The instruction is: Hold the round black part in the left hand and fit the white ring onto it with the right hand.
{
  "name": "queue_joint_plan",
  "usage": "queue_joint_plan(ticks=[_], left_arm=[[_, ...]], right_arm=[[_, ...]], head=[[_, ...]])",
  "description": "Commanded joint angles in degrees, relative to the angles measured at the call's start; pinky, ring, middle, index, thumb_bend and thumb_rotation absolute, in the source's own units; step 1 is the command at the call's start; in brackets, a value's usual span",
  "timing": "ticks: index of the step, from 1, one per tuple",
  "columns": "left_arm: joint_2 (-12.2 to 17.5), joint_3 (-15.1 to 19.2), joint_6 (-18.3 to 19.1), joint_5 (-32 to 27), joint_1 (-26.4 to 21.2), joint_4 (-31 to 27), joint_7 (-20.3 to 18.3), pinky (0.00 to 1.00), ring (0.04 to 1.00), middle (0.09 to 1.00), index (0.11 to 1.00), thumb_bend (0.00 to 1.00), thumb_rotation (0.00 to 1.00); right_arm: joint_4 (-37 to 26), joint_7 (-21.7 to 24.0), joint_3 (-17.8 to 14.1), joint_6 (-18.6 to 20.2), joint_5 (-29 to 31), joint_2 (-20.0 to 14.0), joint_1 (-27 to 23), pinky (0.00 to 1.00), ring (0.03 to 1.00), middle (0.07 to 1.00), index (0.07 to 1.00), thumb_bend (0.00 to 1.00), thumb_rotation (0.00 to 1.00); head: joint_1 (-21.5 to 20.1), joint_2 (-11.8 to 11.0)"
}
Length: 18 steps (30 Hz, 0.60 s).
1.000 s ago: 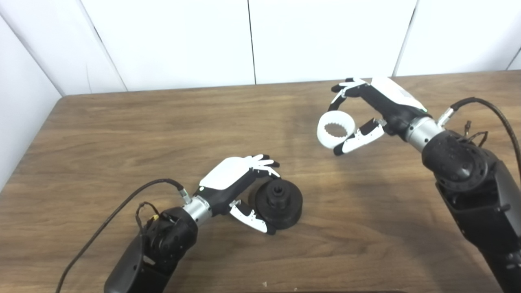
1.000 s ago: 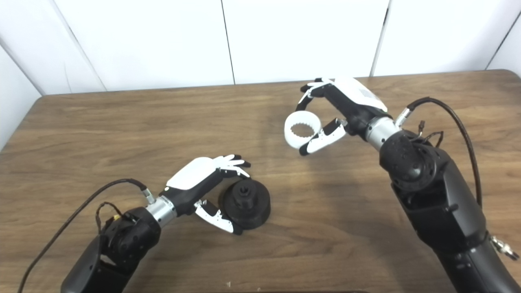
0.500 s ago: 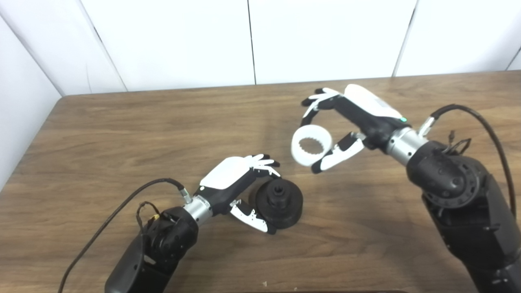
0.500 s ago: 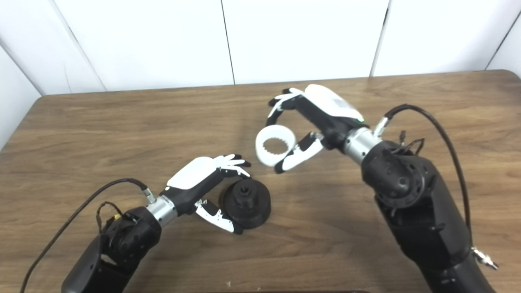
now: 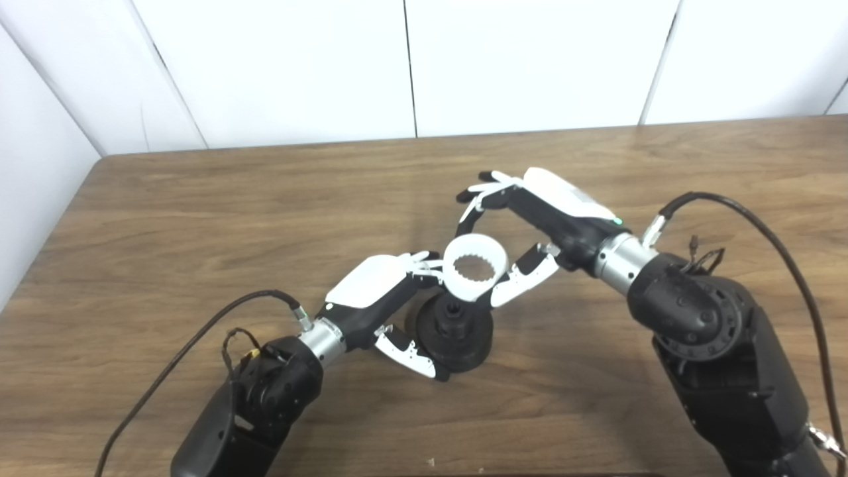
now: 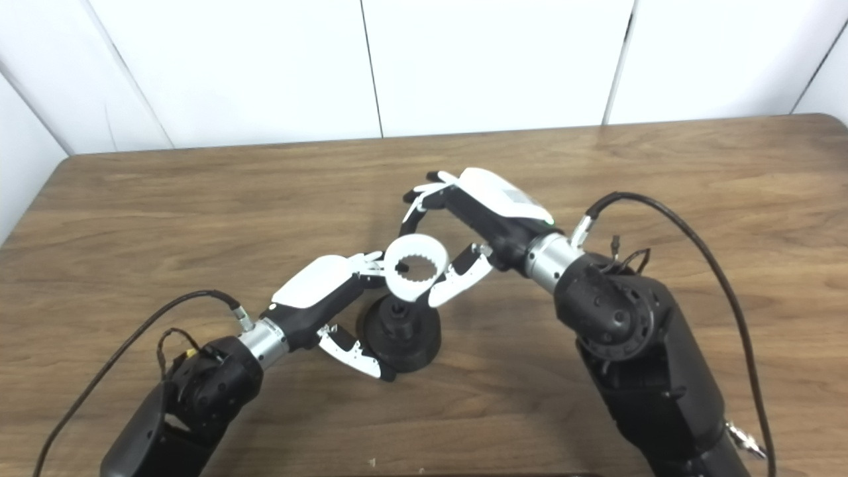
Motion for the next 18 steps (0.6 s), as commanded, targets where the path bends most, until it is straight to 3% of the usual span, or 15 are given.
queue_joint_plan(ticks=[1,18], left_arm=[[0.7,0.2,0.1,1.1,-2.1,-1.0,0.2,0.97,0.972,0.909,0.616,0.79,0.33],[0.6,0.3,0.6,1.2,-2.4,-2.0,-0.2,0.96,0.966,0.904,0.614,0.80,0.32]], right_arm=[[-1.6,-0.5,-0.2,0.0,-0.5,0.6,-1.6,1.00,0.985,0.864,0.487,0.53,0.15],[0.6,-2.2,2.8,-0.8,-0.3,1.9,0.8,1.00,0.978,0.864,0.487,0.53,0.15]], head=[[0.1,0.1],[0.4,0.6]])
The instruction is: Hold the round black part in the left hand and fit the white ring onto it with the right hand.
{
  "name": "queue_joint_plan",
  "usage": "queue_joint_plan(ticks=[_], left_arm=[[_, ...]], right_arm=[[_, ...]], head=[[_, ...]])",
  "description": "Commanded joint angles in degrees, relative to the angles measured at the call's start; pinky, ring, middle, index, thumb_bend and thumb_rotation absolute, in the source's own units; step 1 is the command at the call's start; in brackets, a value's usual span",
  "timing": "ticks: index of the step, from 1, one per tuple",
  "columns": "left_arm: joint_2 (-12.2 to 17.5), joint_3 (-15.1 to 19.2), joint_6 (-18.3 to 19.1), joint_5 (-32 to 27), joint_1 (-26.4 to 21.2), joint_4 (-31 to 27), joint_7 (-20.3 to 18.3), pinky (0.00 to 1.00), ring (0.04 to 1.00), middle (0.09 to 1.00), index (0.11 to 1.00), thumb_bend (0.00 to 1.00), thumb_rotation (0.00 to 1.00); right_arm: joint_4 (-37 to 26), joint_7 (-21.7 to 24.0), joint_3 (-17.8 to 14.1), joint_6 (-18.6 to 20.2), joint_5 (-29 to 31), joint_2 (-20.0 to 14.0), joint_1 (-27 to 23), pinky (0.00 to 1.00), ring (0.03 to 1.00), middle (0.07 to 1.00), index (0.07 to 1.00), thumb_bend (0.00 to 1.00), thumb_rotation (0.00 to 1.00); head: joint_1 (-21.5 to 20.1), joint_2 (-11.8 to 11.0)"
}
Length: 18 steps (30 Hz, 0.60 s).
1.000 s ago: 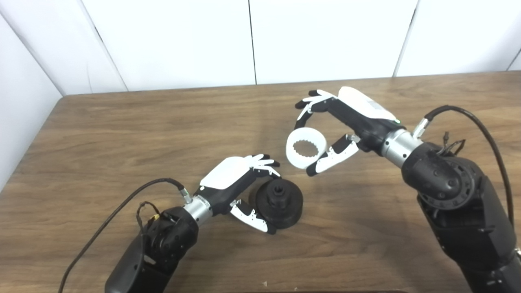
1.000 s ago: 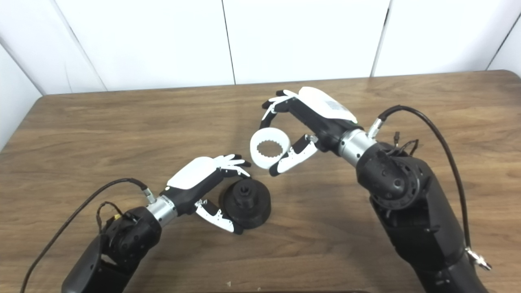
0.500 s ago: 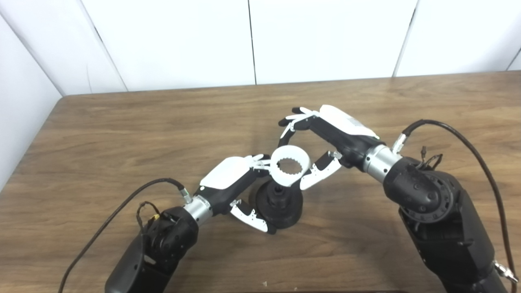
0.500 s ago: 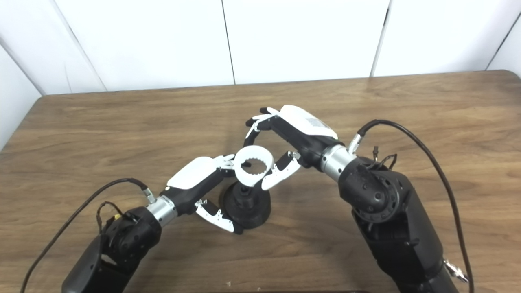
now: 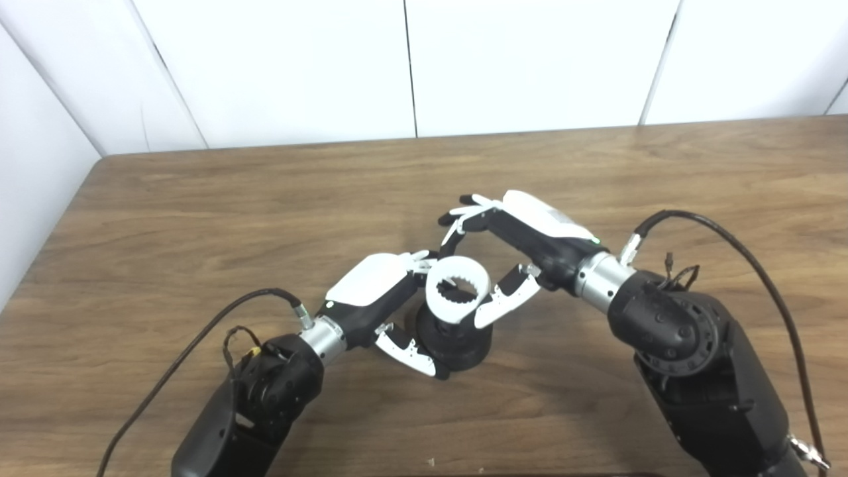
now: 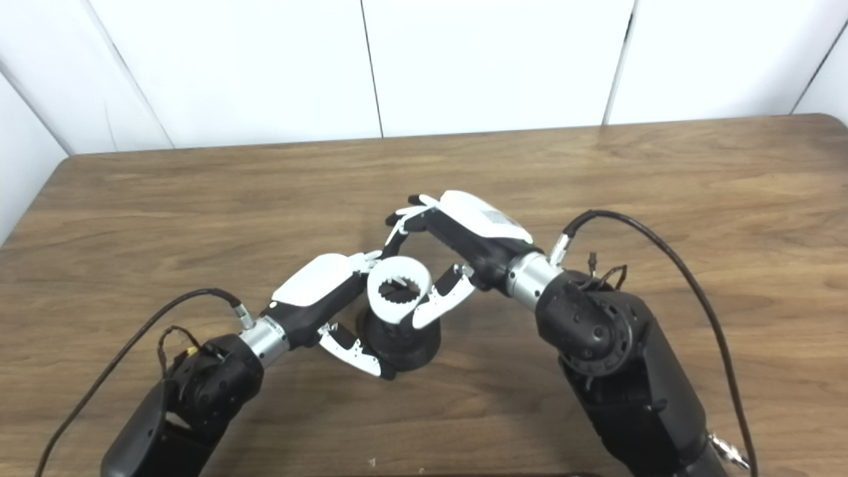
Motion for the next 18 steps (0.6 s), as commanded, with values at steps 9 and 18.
queue_joint_plan(ticks=[9,18], left_arm=[[0.7,0.5,0.6,0.4,-2.2,-2.0,-0.2,0.96,0.968,0.906,0.622,0.79,0.33],[0.5,0.4,1.1,0.3,-2.2,-2.8,-0.4,0.95,0.967,0.906,0.620,0.79,0.32]], right_arm=[[0.6,-2.5,0.1,-1.0,0.2,0.7,-0.7,1.00,0.983,0.865,0.487,0.52,0.15],[1.5,-3.2,0.1,-1.5,0.9,0.5,-0.1,1.00,0.986,0.871,0.487,0.52,0.15]], head=[[0.1,0.2],[0.2,0.3]])
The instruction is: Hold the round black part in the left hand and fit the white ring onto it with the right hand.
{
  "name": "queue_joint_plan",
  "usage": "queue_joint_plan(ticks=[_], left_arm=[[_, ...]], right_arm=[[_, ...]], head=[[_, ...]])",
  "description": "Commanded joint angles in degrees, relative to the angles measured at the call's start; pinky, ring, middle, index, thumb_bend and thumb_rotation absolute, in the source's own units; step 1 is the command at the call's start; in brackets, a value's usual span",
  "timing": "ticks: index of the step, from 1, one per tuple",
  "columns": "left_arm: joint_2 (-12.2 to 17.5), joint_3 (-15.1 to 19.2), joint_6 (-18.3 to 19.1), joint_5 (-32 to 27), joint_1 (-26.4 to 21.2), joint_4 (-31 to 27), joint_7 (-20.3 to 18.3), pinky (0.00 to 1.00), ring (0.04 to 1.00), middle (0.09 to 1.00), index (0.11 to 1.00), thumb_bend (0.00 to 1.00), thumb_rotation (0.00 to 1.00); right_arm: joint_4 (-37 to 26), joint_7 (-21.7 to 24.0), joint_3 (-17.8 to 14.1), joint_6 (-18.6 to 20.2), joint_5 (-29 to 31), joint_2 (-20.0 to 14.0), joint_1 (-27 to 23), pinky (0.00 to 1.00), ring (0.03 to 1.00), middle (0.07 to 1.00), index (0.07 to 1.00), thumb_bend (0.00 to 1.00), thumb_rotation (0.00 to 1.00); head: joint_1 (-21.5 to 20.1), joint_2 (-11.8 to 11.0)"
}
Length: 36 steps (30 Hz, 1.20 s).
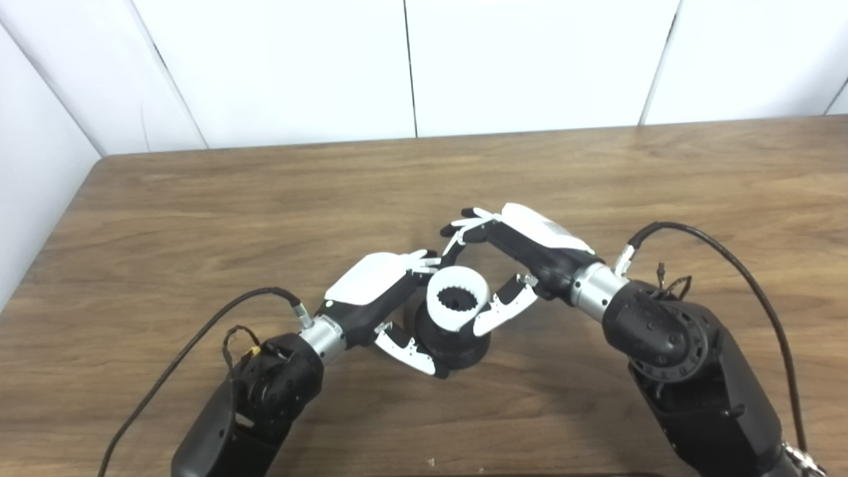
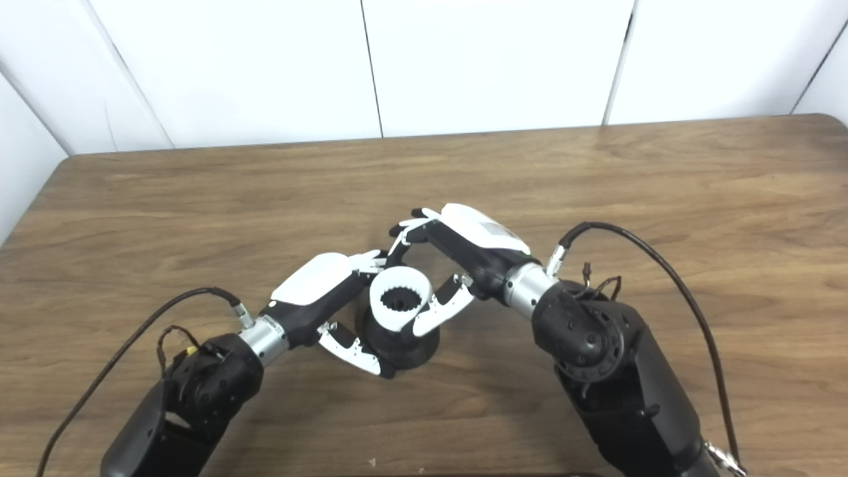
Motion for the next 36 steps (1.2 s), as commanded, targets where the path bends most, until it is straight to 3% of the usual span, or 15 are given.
queue_joint_plan(ticks=[1,36], left_arm=[[0.5,0.4,-0.2,0.0,-2.2,-2.3,0.0,0.95,0.967,0.906,0.618,0.79,0.32],[-0.8,0.6,0.3,0.7,-2.3,-3.1,-0.1,0.94,0.960,0.897,0.599,0.78,0.32]], right_arm=[[-0.4,-1.8,-0.2,-1.4,0.4,0.3,-1.4,1.00,0.986,0.871,0.487,0.52,0.15],[0.5,-2.9,1.7,-1.9,0.1,-0.2,-0.9,1.00,0.984,0.865,0.488,0.52,0.15]], head=[[0.1,0.1],[0.7,0.7]])
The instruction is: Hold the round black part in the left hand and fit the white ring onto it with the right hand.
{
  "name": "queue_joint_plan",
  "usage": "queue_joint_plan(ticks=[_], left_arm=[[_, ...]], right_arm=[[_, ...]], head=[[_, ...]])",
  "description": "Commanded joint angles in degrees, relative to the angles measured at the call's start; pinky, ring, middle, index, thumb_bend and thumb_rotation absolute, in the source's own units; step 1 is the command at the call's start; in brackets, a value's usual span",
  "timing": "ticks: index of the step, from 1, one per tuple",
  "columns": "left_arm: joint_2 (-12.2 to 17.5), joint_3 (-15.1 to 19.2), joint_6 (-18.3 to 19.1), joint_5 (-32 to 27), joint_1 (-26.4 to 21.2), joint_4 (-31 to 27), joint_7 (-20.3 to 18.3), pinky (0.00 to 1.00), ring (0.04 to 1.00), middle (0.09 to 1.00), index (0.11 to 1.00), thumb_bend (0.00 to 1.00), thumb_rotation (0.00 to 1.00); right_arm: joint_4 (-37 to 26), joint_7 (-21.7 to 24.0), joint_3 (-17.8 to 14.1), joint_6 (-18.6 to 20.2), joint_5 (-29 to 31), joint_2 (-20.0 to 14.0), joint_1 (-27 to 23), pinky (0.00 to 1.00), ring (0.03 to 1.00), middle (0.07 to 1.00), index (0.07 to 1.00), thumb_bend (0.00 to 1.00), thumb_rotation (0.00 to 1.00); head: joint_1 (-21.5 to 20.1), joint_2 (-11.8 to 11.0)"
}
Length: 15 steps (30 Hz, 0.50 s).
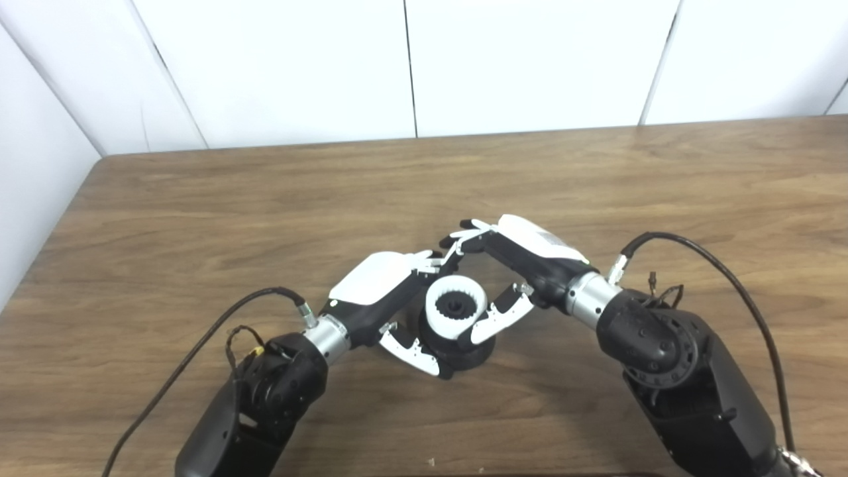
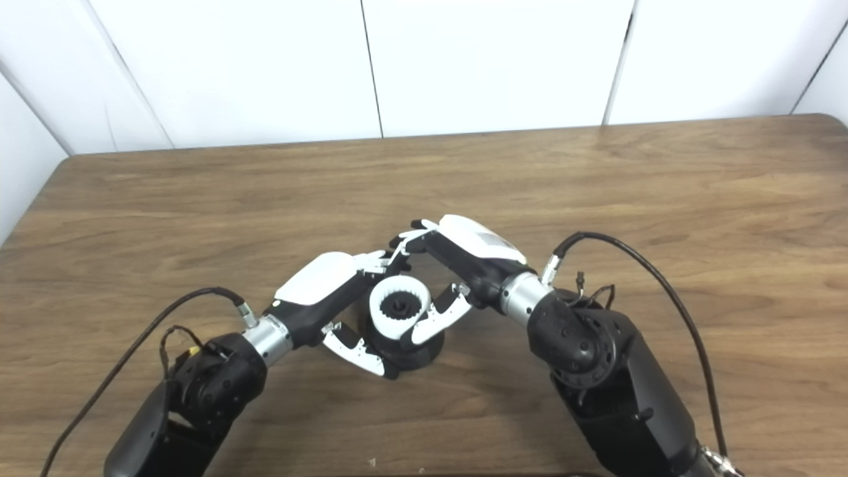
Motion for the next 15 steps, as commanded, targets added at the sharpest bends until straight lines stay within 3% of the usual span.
queue_joint_plan(ticks=[1,9,10,11,13,15], left_arm=[[0.0,0.6,-0.2,0.1,-2.3,-1.8,1.1,0.93,0.959,0.897,0.600,0.78,0.33],[0.1,0.7,-0.9,0.2,-2.2,-1.7,1.4,0.92,0.955,0.894,0.616,0.78,0.34],[0.1,0.7,-0.7,0.1,-2.2,-1.8,1.2,0.93,0.958,0.895,0.616,0.78,0.33],[0.1,0.8,-0.5,0.0,-2.1,-1.9,1.1,0.94,0.961,0.897,0.615,0.78,0.32],[0.3,0.9,-0.6,-0.1,-2.1,-1.9,1.1,0.94,0.964,0.898,0.608,0.78,0.32],[0.4,0.9,-0.4,-0.1,-2.1,-2.0,0.8,0.94,0.968,0.901,0.608,0.78,0.33]], right_arm=[[-1.1,-1.3,0.0,-1.5,0.1,0.1,-1.3,1.00,0.986,0.866,0.488,0.52,0.15],[-0.3,-1.0,0.7,-2.0,-0.2,-0.7,-1.1,1.00,0.990,0.871,0.492,0.52,0.15],[-0.2,-1.0,0.9,-2.0,-0.3,-0.8,-1.1,0.99,0.988,0.870,0.567,0.75,0.22],[-0.1,-0.9,1.0,-2.1,-0.3,-0.9,-1.2,0.99,0.988,0.871,0.599,0.84,0.26],[0.1,-0.8,1.2,-2.1,-0.4,-1.2,-1.5,0.98,0.986,0.875,0.649,0.96,0.34],[0.2,-0.5,1.4,-1.9,-0.6,-1.5,-1.8,0.97,0.986,0.880,0.669,0.99,0.38]], head=[[0.1,0.0],[0.3,-0.1],[0.3,-0.1],[0.2,0.0],[0.1,-0.1],[0.0,-0.1]])
